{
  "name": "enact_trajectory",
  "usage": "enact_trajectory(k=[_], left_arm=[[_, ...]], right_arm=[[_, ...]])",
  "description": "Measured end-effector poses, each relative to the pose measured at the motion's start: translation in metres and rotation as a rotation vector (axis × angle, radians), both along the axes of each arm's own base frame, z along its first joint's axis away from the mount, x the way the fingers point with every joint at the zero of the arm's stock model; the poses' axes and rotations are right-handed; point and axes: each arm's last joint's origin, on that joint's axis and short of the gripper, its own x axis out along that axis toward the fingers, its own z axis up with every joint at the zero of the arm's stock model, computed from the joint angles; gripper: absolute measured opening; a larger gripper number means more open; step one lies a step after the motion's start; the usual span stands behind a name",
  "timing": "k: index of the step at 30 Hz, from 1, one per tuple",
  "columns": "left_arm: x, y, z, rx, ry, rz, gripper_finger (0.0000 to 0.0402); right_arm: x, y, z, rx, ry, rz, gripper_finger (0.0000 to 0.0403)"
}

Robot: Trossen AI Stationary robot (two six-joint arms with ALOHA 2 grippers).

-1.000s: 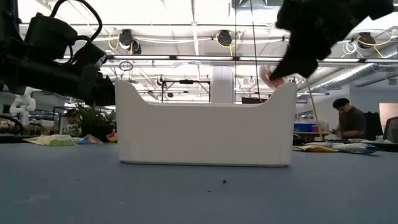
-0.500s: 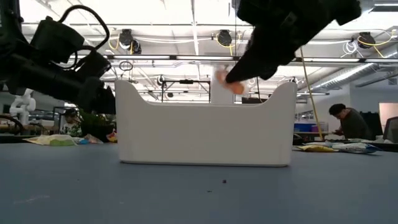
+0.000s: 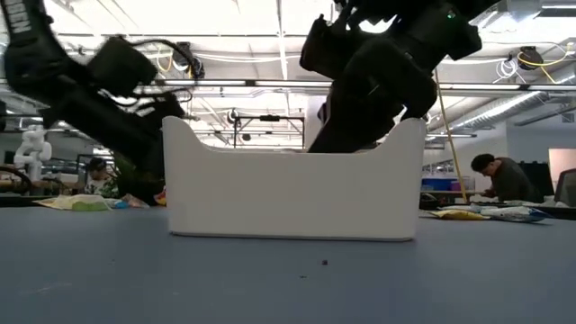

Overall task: Sort candy
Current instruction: Put the orange gummy candy into the white bin, then put the yellow candy into the black bin

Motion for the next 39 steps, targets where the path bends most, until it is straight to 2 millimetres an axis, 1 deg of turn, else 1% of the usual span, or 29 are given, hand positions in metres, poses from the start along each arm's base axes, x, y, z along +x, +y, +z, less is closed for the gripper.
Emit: enact_trajectory(k=[3, 6, 9, 12, 14, 18, 23, 27, 30, 33, 39], left_arm=[[0.009, 0.016, 0.005, -0.002, 0.112, 0.059, 0.0005], [0.016, 0.031, 0.015, 0.007, 0.185, 0.101, 0.0009], [0.022, 0.044, 0.025, 0.023, 0.250, 0.124, 0.0022], [0.026, 0.056, 0.034, 0.020, 0.311, 0.161, 0.0048], [0.026, 0.064, 0.040, 0.021, 0.339, 0.193, 0.0073], [0.020, 0.076, 0.041, -0.029, 0.359, 0.244, 0.0128], [0.010, 0.091, 0.039, -0.102, 0.364, 0.268, 0.0189], [0.005, 0.102, 0.039, -0.167, 0.316, 0.280, 0.0217], [0.001, 0.109, 0.036, -0.206, 0.307, 0.269, 0.0225], [0.000, 0.116, 0.029, -0.233, 0.313, 0.238, 0.0227], [0.001, 0.128, 0.011, -0.259, 0.346, 0.251, 0.0226]], right_arm=[[-0.002, -0.002, 0.004, -0.018, 0.005, 0.011, 0.0070], [-0.006, -0.001, 0.013, -0.059, -0.013, 0.008, 0.0097], [-0.013, 0.000, 0.026, -0.103, -0.027, -0.006, 0.0127], [-0.021, 0.001, 0.037, -0.135, -0.019, -0.024, 0.0155], [-0.027, 0.000, 0.045, -0.153, -0.016, -0.038, 0.0170], [-0.038, -0.002, 0.055, -0.161, 0.006, -0.069, 0.0191], [-0.046, -0.004, 0.059, -0.173, 0.053, -0.075, 0.0196], [-0.049, -0.010, 0.055, -0.190, 0.110, -0.080, 0.0196], [-0.051, -0.014, 0.051, -0.205, 0.141, -0.080, 0.0196], [-0.053, -0.019, 0.047, -0.210, 0.156, -0.086, 0.0194], [-0.058, -0.028, 0.038, -0.200, 0.177, -0.128, 0.0168]])
